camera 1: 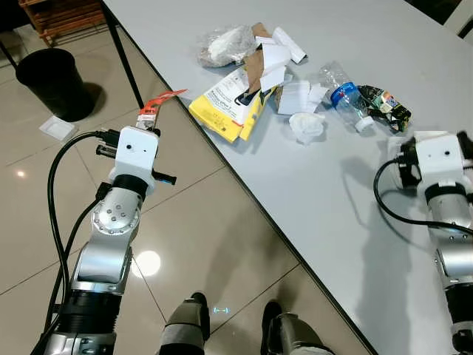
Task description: Picking trash to rubbish bin
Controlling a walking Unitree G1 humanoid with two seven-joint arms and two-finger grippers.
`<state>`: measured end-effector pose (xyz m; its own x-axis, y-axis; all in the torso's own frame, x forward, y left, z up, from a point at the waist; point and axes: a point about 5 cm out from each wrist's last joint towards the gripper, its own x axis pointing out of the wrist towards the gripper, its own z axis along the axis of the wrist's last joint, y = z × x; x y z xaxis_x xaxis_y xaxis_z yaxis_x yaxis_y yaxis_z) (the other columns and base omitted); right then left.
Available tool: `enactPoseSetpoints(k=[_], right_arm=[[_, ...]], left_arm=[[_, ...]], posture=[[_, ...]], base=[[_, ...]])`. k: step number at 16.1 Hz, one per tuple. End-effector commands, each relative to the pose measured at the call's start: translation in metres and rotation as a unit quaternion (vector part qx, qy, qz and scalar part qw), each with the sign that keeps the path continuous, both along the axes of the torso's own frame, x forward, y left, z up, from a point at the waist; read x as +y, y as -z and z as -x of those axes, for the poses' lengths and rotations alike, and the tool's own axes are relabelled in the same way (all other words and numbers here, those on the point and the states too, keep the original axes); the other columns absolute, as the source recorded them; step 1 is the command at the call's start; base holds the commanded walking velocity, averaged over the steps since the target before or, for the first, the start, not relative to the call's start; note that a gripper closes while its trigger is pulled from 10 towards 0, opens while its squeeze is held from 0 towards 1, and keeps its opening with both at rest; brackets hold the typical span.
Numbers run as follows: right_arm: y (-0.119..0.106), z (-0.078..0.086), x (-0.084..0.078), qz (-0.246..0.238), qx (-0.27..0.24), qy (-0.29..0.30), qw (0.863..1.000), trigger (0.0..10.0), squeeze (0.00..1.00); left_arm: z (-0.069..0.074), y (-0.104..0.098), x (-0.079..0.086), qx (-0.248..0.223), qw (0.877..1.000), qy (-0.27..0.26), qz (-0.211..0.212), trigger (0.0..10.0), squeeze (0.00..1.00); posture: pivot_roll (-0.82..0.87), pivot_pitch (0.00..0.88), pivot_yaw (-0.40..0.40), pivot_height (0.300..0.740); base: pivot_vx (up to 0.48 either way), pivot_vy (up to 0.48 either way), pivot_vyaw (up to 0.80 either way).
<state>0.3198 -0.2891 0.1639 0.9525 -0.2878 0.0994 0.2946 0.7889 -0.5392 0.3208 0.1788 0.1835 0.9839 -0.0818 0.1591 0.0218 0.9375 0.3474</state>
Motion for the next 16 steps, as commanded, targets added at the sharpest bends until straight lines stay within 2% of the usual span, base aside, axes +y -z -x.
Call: enactPoseSetpoints(k=[1,3,6,7,8,9,10,16], right_arm=[[0.015,0.007,-0.012,-0.032,0.034,0.018,0.999,10.0,0.0],[0.029,0.009,-0.015,-0.07,0.073,0.02,0.995,10.0,0.0],[0.045,0.013,-0.02,-0.152,0.107,0.027,0.982,10.0,0.0],[0.05,0.014,-0.021,-0.171,0.117,0.023,0.978,8.2,0.0],[0.052,0.015,-0.02,-0.181,0.122,0.02,0.976,7.3,0.0],[0.053,0.016,-0.02,-0.183,0.124,0.018,0.975,3.7,0.0],[0.055,0.016,-0.018,-0.189,0.128,0.014,0.974,0.0,0.0],[0.058,0.016,-0.013,-0.198,0.13,0.0,0.971,0.0,0.0]], left_arm=[[0.0,0.0,-0.004,0.002,1.0,0.009,0.002,0.0,0.0],[-0.001,-0.001,-0.006,0.002,1.0,0.011,0.004,0.0,0.0],[-0.003,0.0,-0.008,0.003,1.0,0.015,0.008,0.0,0.0],[-0.004,0.0,-0.009,0.003,1.0,0.016,0.01,0.0,0.0],[-0.004,0.0,-0.01,0.002,1.0,0.017,0.011,0.0,0.0],[-0.004,0.0,-0.011,0.004,1.0,0.021,0.015,0.0,0.0],[-0.003,0.002,-0.018,0.021,0.997,0.058,0.038,0.0,0.0],[-0.001,0.009,-0.037,0.065,0.987,0.142,0.046,0.0,0.0]], posture=[[0.38,0.3,-0.035,0.74],[0.38,0.3,-0.035,0.74],[0.37,0.287,-0.04,0.74],[0.37,0.287,-0.04,0.74],[0.37,0.287,-0.04,0.74],[0.37,0.287,-0.04,0.74],[0.37,0.287,-0.04,0.74],[0.36,0.274,-0.035,0.74]], base=[[0.0,0.0,0.0],[0.0,0.0,0.0],[0.0,0.0,0.0],[0.0,0.0,0.0],[0.0,0.0,0.0],[0.0,0.0,0.0],[0.0,0.0,0.0],[0.0,0.0,0.0]])
